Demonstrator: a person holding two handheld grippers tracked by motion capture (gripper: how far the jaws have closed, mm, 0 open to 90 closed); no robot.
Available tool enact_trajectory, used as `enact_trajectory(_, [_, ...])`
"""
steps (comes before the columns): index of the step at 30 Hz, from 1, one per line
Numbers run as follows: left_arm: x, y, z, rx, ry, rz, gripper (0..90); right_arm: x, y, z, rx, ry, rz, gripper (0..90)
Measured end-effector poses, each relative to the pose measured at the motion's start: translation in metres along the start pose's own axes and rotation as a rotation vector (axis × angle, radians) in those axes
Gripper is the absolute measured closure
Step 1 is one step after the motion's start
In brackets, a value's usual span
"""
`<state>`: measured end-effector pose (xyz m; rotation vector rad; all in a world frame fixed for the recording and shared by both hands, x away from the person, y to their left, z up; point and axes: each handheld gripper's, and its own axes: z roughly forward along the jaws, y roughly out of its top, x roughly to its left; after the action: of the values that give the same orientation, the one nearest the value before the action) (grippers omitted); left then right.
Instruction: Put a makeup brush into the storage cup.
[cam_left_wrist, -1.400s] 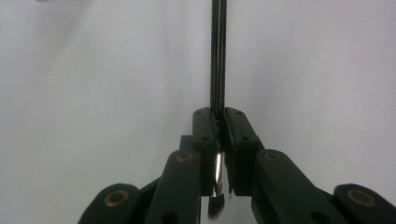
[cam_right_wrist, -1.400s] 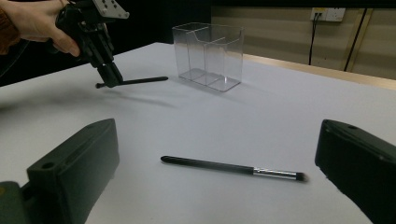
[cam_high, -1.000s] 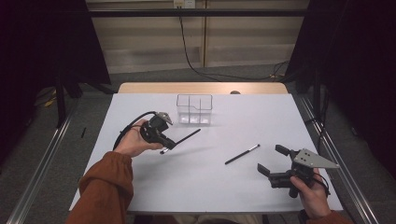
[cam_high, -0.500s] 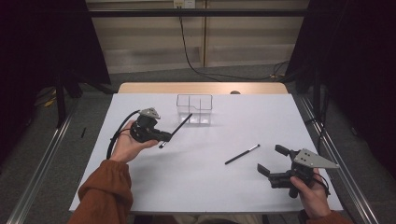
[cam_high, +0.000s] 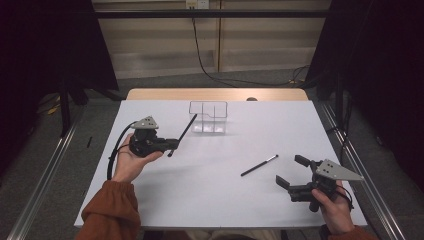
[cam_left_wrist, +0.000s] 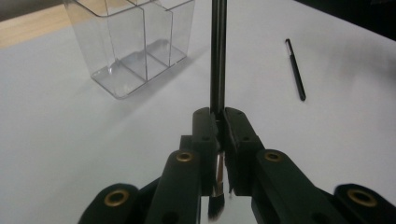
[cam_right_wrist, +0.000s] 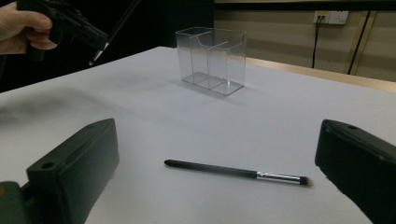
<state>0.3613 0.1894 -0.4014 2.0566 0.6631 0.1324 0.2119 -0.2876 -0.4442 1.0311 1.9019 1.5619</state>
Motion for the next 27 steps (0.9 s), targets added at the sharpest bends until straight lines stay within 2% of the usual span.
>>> enact_trajectory(3, [-0.004, -0.003, -0.006, -0.038, 0.005, 0.003, 83.9, 0.000, 0.000, 0.000, -0.002, 0.001, 0.000, 0.0])
enact_trajectory(7, [-0.011, -0.006, -0.011, -0.056, 0.006, 0.000, 83.9, 0.000, 0.000, 0.000, 0.000, 0.002, -0.004, 0.0])
enact_trajectory(12, [-0.017, -0.011, -0.016, -0.067, -0.037, 0.003, 83.9, 0.000, 0.000, 0.000, 0.001, 0.010, 0.001, 0.0])
enact_trajectory(18, [-0.028, -0.012, -0.021, -0.060, -0.057, 0.035, 83.9, 0.001, 0.000, 0.001, -0.001, 0.021, -0.001, 0.0])
enact_trajectory(20, [-0.032, -0.012, -0.020, -0.056, -0.083, 0.022, 83.9, 0.001, 0.000, 0.001, -0.001, 0.023, -0.002, 0.0])
enact_trajectory(27, [-0.045, -0.009, -0.015, -0.043, -0.102, 0.055, 83.9, 0.002, 0.003, 0.002, -0.025, 0.029, -0.016, 0.0])
